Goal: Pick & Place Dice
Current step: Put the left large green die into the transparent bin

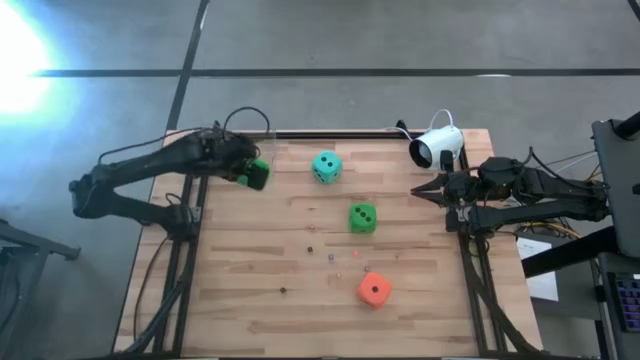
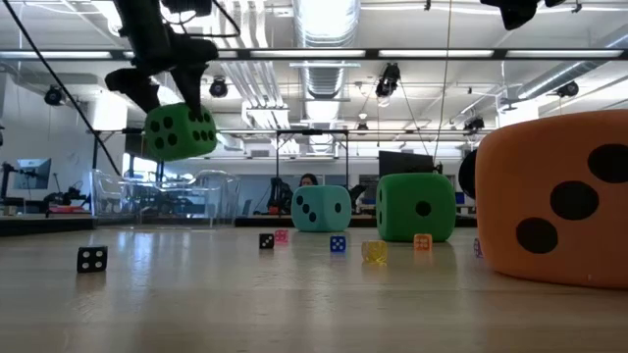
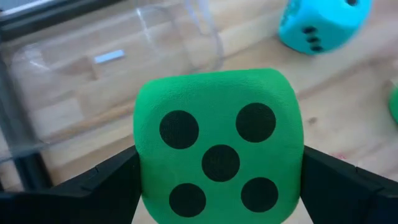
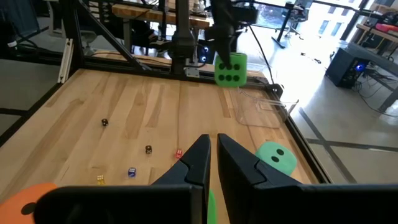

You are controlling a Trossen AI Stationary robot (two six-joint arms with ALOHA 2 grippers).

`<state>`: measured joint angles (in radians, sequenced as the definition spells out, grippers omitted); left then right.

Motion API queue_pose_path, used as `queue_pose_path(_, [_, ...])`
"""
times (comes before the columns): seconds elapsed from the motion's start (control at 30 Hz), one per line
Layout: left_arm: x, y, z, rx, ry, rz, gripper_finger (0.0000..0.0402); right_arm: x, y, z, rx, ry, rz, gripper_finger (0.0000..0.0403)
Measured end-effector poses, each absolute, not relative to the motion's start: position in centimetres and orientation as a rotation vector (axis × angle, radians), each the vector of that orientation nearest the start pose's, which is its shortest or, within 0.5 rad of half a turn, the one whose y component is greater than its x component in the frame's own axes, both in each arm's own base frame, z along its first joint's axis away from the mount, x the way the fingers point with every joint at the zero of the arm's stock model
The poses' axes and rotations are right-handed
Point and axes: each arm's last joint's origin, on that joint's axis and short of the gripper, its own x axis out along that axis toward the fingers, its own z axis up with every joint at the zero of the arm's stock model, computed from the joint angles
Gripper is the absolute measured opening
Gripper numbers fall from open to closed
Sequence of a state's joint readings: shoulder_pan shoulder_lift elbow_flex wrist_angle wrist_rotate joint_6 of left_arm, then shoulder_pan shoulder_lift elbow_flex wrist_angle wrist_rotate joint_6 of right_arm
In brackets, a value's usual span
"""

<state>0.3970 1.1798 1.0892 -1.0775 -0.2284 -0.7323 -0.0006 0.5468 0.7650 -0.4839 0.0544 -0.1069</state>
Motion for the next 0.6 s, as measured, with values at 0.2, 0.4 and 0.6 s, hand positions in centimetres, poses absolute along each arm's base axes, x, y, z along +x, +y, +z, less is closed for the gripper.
queue_pose_path(0.2, [17.5,11.0,29.7,-0.75,0.932,1.013,0.0358,11.4,-0.2,32.7,-0.112,0.269,-0.04,0.0027])
queue_pose_path(0.4, [15.9,13.2,29.7,-0.798,0.909,1.096,0.0358,11.4,-0.2,32.7,-0.114,0.269,-0.04,0.0027])
queue_pose_path(0.6, [14.0,15.2,29.8,-0.815,0.895,1.179,0.0358,11.4,-0.2,32.7,-0.112,0.269,-0.04,0.0027])
